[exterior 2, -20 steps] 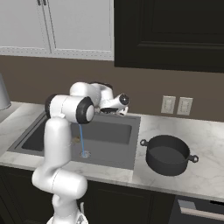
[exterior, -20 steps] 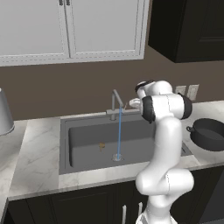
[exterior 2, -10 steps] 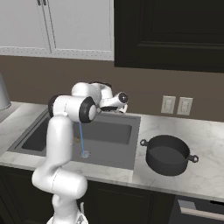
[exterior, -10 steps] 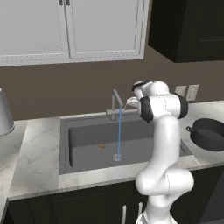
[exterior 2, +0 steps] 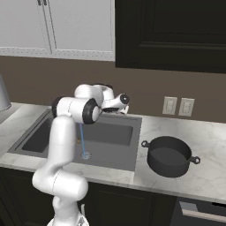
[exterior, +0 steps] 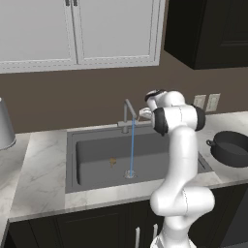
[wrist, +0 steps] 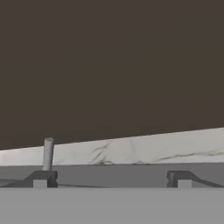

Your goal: Dump the garlic from the pot into the sink. Then turn on the water and wash the garlic. Then turn off the water and put the garlic back in the pot.

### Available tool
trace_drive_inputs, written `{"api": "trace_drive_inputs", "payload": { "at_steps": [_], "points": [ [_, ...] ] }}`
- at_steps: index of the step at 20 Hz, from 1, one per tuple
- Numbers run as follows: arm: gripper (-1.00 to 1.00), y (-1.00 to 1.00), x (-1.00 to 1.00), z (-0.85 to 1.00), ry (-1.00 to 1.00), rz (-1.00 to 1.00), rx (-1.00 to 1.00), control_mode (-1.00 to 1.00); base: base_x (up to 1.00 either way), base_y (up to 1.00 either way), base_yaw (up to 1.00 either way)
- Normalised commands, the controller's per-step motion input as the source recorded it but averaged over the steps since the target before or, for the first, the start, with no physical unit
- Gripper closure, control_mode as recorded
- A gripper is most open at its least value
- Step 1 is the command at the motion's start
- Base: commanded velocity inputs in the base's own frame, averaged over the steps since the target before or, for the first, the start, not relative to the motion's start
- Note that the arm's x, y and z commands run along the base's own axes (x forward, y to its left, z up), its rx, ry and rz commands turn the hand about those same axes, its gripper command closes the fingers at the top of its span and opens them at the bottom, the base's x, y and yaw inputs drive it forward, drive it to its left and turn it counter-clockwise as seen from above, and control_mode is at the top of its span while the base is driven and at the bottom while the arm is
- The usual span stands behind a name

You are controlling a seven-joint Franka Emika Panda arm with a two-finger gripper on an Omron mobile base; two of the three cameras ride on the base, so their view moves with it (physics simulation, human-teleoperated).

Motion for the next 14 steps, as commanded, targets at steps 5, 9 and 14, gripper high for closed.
{"api": "trace_drive_inputs", "payload": {
  "at_steps": [5, 9, 14],
  "points": [
    [-1.00, 0.06, 0.12, -0.15, 0.00, 0.00, 0.00, -1.00, 0.00, 0.00, 0.00],
    [-1.00, 0.07, 0.20, -0.13, 0.00, 0.00, 0.00, -1.00, 0.00, 0.00, 0.00],
    [-1.00, 0.09, 0.23, -0.16, 0.00, 0.00, 0.00, -1.00, 0.00, 0.00, 0.00]
  ]
}}
